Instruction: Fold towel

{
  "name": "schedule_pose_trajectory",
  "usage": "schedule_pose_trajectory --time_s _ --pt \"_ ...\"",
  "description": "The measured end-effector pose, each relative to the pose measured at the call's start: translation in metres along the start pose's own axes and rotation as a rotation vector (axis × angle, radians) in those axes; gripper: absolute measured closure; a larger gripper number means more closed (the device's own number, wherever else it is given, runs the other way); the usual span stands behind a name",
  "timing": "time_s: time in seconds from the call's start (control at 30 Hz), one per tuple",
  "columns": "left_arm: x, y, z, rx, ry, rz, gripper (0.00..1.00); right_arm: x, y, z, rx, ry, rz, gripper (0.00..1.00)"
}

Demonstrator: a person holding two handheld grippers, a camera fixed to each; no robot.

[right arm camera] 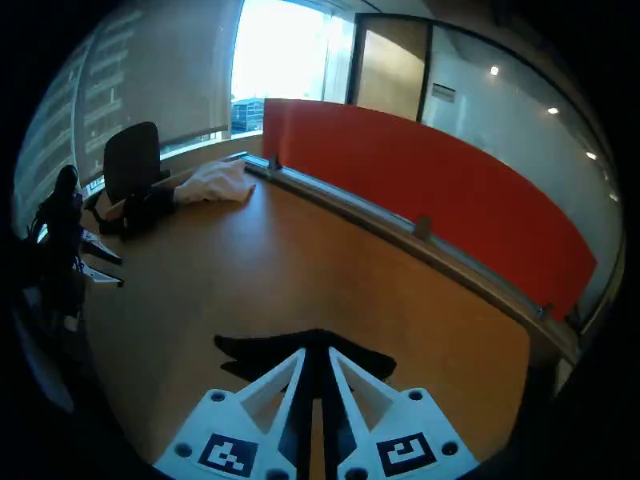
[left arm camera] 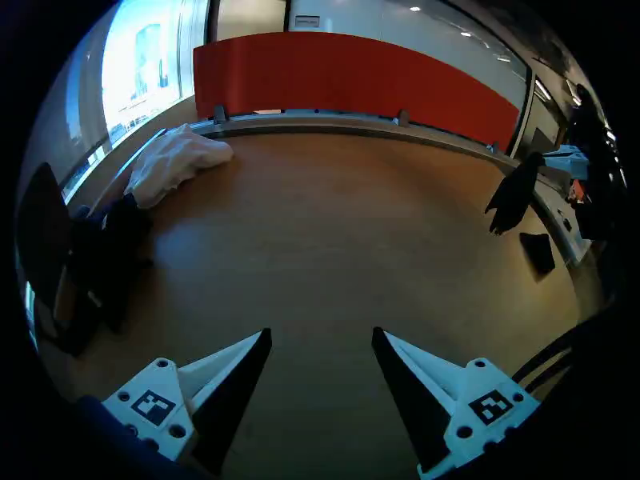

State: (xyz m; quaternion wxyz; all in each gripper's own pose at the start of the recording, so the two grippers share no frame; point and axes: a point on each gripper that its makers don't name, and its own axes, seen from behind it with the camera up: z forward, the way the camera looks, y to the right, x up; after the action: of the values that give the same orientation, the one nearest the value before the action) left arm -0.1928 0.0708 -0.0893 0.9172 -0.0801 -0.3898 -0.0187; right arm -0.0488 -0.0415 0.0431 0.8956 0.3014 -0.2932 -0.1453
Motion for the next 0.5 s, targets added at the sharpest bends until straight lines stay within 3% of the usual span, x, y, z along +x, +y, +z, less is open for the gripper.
schedule_pose_trajectory --time_s 0.5 --pt "0.004 0.005 0.003 0.012 -0.006 0.019 0.07 -0.052 0.077 -0.032 -0.097 -0.063 0.036 0.95"
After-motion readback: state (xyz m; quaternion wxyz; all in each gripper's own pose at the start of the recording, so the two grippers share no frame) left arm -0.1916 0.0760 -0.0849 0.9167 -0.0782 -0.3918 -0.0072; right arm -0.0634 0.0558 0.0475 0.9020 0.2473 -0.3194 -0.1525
